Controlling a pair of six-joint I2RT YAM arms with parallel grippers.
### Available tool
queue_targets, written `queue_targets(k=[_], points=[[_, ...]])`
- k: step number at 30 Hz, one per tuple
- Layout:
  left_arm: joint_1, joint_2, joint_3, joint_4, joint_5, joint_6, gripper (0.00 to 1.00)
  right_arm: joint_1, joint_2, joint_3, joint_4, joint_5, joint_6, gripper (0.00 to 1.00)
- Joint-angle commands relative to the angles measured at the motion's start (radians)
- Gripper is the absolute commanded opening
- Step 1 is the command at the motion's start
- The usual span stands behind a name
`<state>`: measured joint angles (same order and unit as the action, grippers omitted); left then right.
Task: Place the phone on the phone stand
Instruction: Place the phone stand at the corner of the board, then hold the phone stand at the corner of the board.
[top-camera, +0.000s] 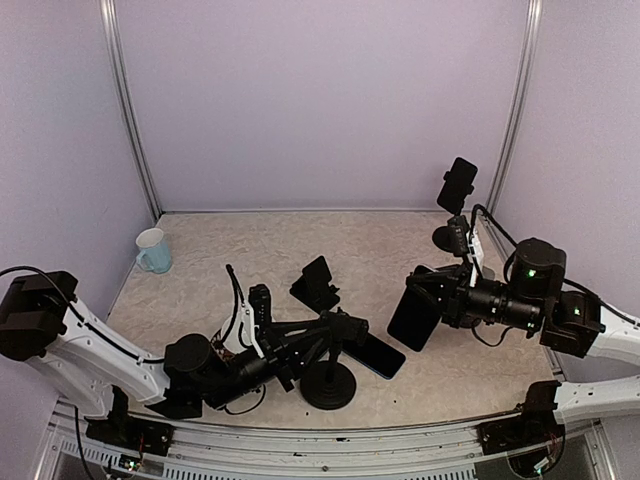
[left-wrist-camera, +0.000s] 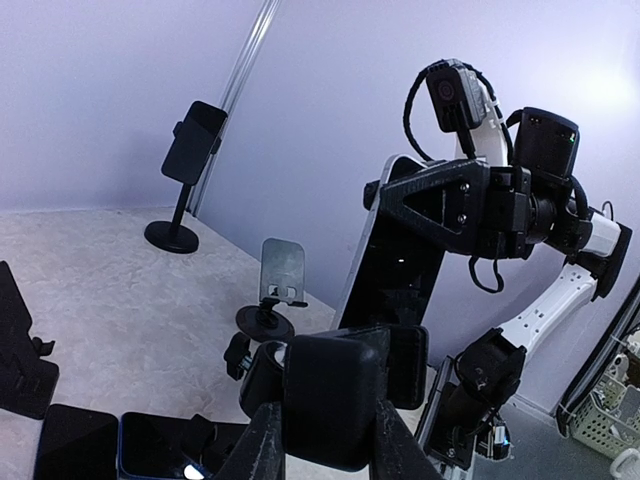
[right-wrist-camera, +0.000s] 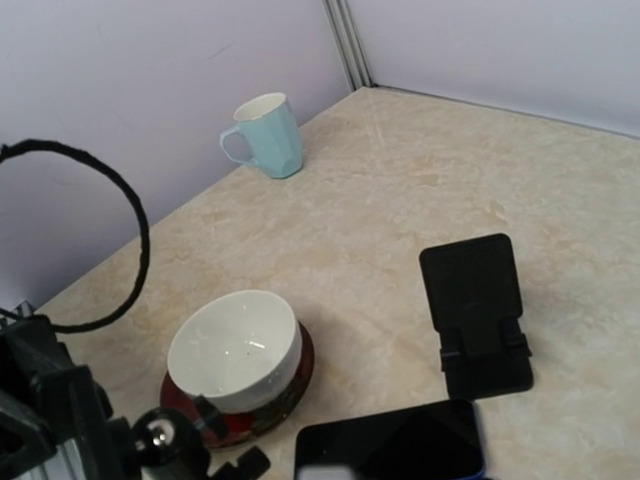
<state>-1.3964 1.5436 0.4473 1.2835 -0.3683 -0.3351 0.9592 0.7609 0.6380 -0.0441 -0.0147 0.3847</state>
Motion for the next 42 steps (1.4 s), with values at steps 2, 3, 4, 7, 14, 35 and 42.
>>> queue_targets(k=[2,3,4,7,14,35,42], points=[[-0.039,-0.053,0.01,0.092,-0.075,0.041,0.24,-0.008,0.004,0.005,0.089,-0.012,0.014,0.0],[-0.051,-0.054,0.015,0.086,-0.099,0.058,0.24,-0.009,0.007,0.006,0.092,-0.013,0.014,0.0],[-0.061,-0.056,0.02,0.08,-0.121,0.065,0.23,-0.009,0.008,0.004,0.094,-0.015,0.014,0.0],[-0.077,-0.05,0.036,0.058,-0.145,0.067,0.23,-0.009,0.015,0.0,0.101,-0.018,0.017,0.0],[-0.078,-0.062,0.038,0.05,-0.15,0.074,0.41,-0.008,0.018,-0.001,0.098,-0.03,0.02,0.0],[-0.061,-0.199,0.0,-0.037,-0.133,0.115,0.65,-0.009,0.035,0.041,0.077,-0.04,0.001,0.0],[-0.02,-0.247,-0.012,-0.088,-0.043,0.09,0.83,-0.009,0.039,0.036,0.079,-0.043,0.006,0.0]])
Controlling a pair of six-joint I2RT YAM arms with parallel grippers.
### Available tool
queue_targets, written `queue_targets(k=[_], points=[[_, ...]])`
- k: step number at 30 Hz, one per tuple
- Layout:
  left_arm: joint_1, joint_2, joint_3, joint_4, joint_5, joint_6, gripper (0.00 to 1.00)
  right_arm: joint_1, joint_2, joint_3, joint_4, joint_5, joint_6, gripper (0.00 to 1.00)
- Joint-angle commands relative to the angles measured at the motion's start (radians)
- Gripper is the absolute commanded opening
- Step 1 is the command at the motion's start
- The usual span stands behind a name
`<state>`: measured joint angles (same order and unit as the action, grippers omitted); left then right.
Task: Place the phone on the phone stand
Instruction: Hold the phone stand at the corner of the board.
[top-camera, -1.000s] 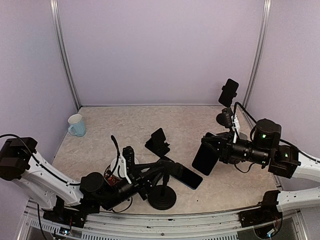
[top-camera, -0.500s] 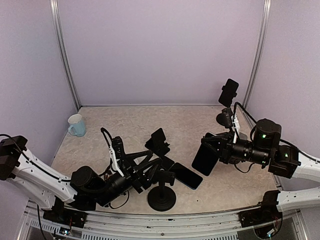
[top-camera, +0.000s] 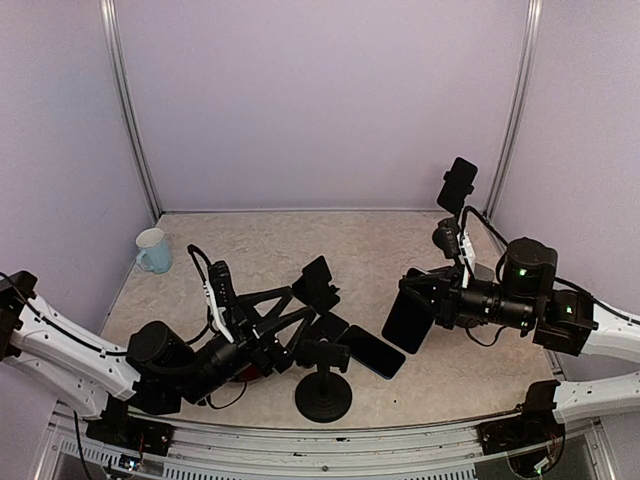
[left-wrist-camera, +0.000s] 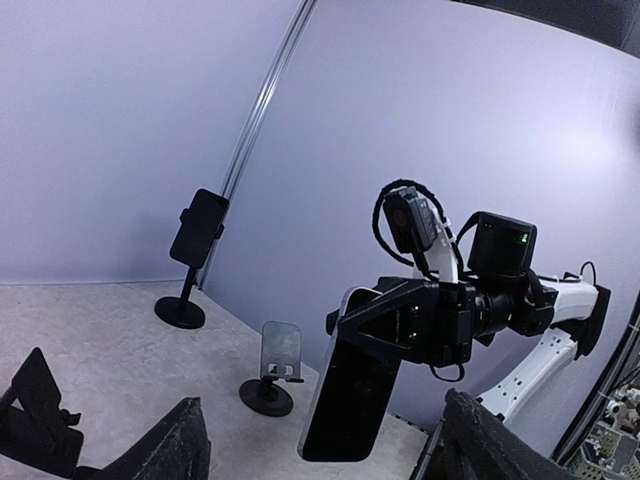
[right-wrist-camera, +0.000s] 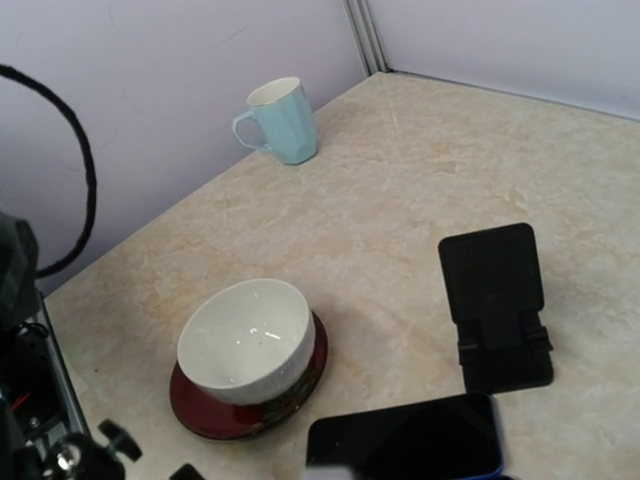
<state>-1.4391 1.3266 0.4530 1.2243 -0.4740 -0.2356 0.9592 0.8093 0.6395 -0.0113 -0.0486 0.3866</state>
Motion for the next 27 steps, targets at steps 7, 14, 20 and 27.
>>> queue_targets(k=[7,14,20,27], points=[[0.051,-0.049,-0.045,-0.011,0.097,-0.023,0.94,-0.01,-0.062,0.014,0.02,0.009,0.013,0.0],[0.056,-0.064,-0.044,-0.017,0.141,-0.008,0.99,-0.009,-0.045,0.019,0.027,0.0,0.012,0.0],[0.16,-0.214,-0.034,-0.258,0.388,-0.021,0.99,-0.008,-0.006,0.059,0.011,-0.086,-0.019,0.0],[0.32,-0.33,-0.043,-0.503,0.714,-0.081,0.99,-0.009,0.057,0.098,0.011,-0.167,-0.072,0.0]])
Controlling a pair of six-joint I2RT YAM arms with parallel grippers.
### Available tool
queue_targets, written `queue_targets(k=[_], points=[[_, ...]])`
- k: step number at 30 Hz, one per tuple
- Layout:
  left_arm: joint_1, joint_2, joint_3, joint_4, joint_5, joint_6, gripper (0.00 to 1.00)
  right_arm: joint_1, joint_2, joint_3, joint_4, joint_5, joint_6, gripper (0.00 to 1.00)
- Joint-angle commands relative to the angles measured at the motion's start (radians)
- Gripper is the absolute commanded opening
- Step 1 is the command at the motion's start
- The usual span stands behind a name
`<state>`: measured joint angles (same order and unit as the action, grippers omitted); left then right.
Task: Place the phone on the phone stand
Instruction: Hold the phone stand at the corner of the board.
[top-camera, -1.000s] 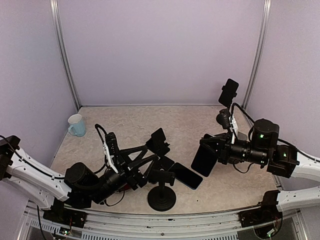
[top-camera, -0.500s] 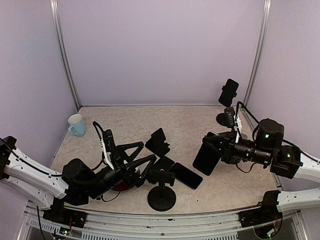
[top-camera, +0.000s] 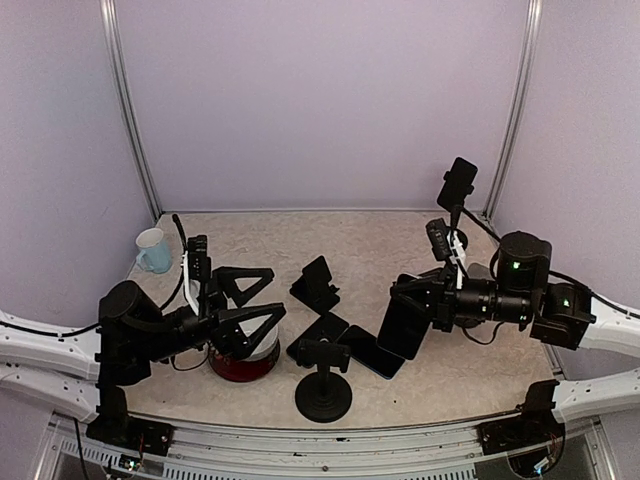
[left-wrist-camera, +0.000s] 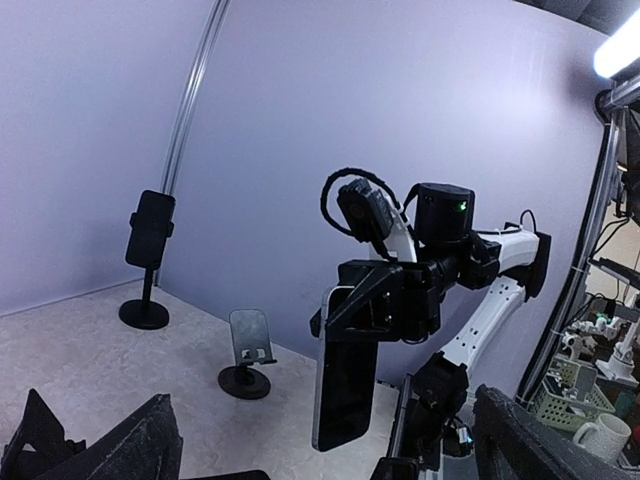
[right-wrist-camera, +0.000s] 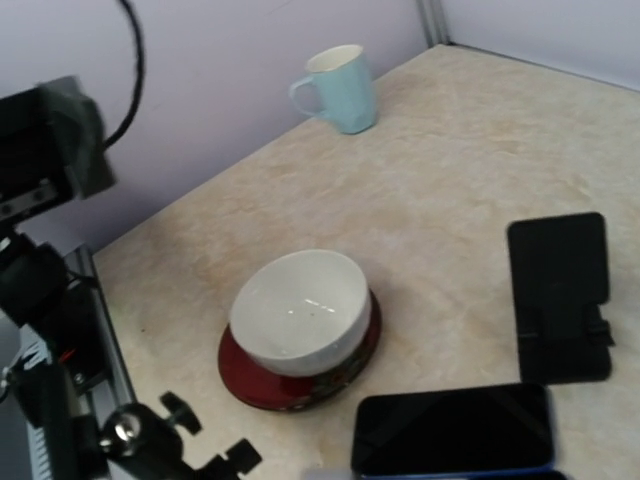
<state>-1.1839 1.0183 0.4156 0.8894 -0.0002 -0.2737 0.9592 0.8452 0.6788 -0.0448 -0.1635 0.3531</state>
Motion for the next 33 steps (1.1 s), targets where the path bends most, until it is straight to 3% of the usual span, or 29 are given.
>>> queue_targets(k=[1,7,13,33], points=[[0.078,-0.018,-0.012,-0.174,0.278,-0.054,0.99,-0.008,0.032,0.061,0.048,-0.052,-0.041,0.0],[0.089,0.034,-0.056,-0.119,0.392,-0.089,0.97,-0.01,0.083,0.06,0.067,-0.084,-0.048,0.0],[0.091,0.121,-0.054,-0.05,0.493,-0.118,0.85,-0.009,0.094,0.068,0.065,-0.092,-0.05,0.0],[0.106,0.233,0.0,0.018,0.561,-0.141,0.57,-0.009,0.14,0.076,0.077,-0.094,-0.049,0.0]])
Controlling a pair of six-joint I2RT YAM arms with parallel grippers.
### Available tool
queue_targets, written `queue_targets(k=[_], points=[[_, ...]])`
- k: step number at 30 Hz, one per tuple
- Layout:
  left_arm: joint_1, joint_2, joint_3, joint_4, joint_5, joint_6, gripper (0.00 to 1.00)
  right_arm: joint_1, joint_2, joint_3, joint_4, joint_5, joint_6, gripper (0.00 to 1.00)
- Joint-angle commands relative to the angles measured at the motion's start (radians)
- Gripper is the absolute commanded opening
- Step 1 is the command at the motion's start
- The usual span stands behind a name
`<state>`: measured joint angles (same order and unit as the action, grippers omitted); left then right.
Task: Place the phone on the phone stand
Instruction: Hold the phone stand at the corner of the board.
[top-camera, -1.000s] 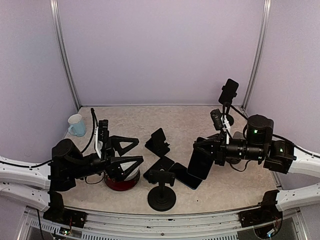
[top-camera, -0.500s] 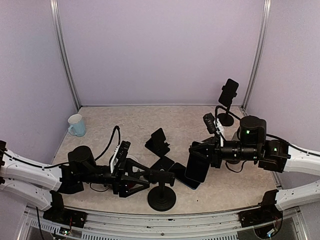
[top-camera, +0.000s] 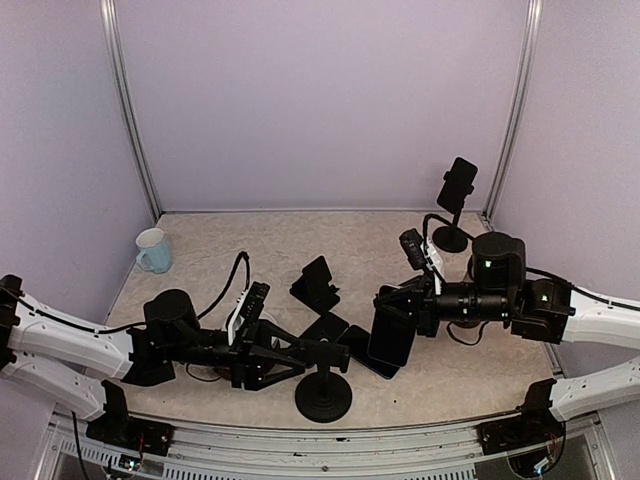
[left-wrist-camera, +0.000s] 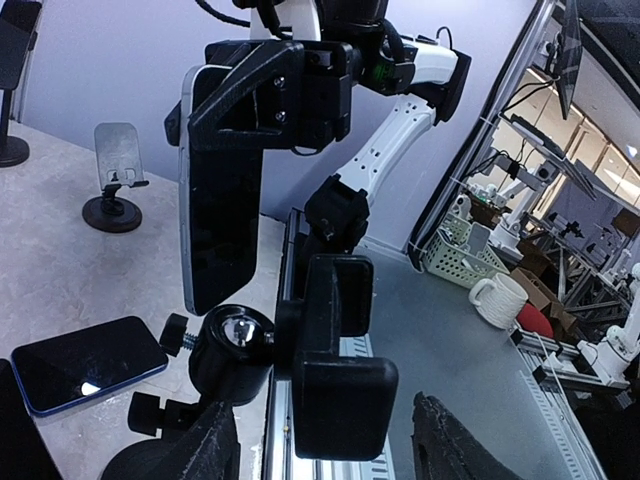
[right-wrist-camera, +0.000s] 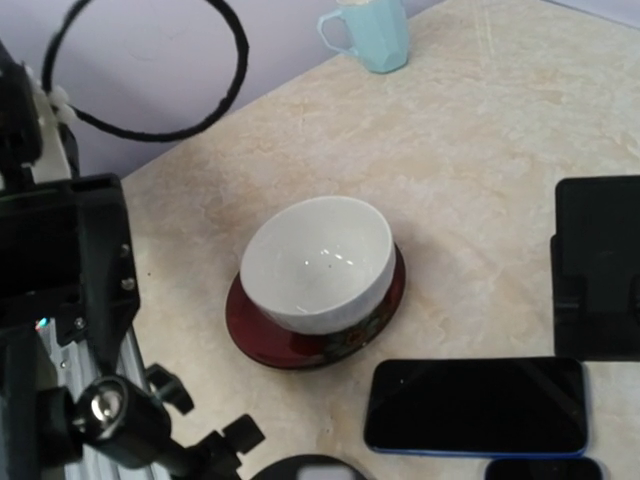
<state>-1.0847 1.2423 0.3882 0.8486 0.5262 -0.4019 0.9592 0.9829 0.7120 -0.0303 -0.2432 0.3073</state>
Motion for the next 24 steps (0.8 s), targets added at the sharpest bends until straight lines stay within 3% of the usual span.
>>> queue_targets(k=[1,8,15,20,24], points=[[0.006,0.009,0.027,0.061,0.04,-0.012,0.57,-0.009,0.002,0.043,0.061,-0.019,-0.004,0.0],[0.008,0.014,0.047,0.049,0.045,-0.007,0.48,-0.008,0.006,0.041,0.069,-0.019,-0.005,0.0],[0.007,0.038,0.052,0.05,0.049,-0.019,0.29,-0.009,0.019,0.05,0.067,-0.027,-0.007,0.0],[0.006,0.045,0.054,0.053,0.034,-0.023,0.09,-0.009,0.011,0.048,0.062,-0.018,-0.009,0.0],[0.001,0.036,0.055,0.061,0.007,-0.023,0.04,-0.009,0.005,0.049,0.058,-0.041,-0.007,0.0]])
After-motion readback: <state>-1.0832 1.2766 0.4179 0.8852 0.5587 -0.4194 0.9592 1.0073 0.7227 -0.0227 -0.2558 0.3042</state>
